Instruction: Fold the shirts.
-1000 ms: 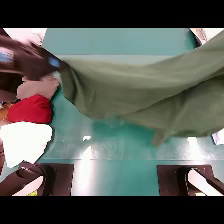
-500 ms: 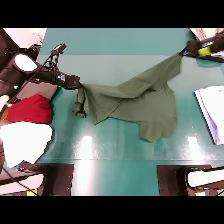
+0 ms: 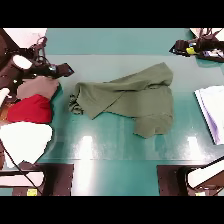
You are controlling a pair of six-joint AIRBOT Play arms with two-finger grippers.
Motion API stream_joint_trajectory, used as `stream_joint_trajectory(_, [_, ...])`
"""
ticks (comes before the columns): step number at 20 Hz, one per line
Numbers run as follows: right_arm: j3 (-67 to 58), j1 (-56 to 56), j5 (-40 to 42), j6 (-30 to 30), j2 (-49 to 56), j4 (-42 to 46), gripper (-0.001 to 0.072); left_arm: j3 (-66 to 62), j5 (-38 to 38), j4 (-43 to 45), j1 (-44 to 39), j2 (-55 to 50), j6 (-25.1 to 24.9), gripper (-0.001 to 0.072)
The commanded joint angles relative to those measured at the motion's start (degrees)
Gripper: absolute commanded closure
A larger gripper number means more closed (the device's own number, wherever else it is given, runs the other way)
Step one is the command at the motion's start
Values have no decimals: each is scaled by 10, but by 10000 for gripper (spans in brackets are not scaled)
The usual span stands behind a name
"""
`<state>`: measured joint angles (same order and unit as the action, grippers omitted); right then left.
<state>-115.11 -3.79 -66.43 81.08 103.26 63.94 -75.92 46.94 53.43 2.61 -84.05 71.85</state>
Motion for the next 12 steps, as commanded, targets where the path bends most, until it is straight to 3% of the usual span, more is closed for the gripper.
stream_joint_trajectory(1, [22,19,-83,-23,-35,0,348,-31,139,4,57,14,-3,148])
stream_joint_trajectory(4, [128,32,-116,-43,-106,0,350,32,206,28,78,45,-3,166])
stream_joint_trajectory(9, [301,28,-83,-56,-213,1,349,281,126,1,78,149,-6,166])
stream_joint_trajectory(12, [363,27,-50,-55,-256,0,349,371,81,-63,57,175,-52,165])
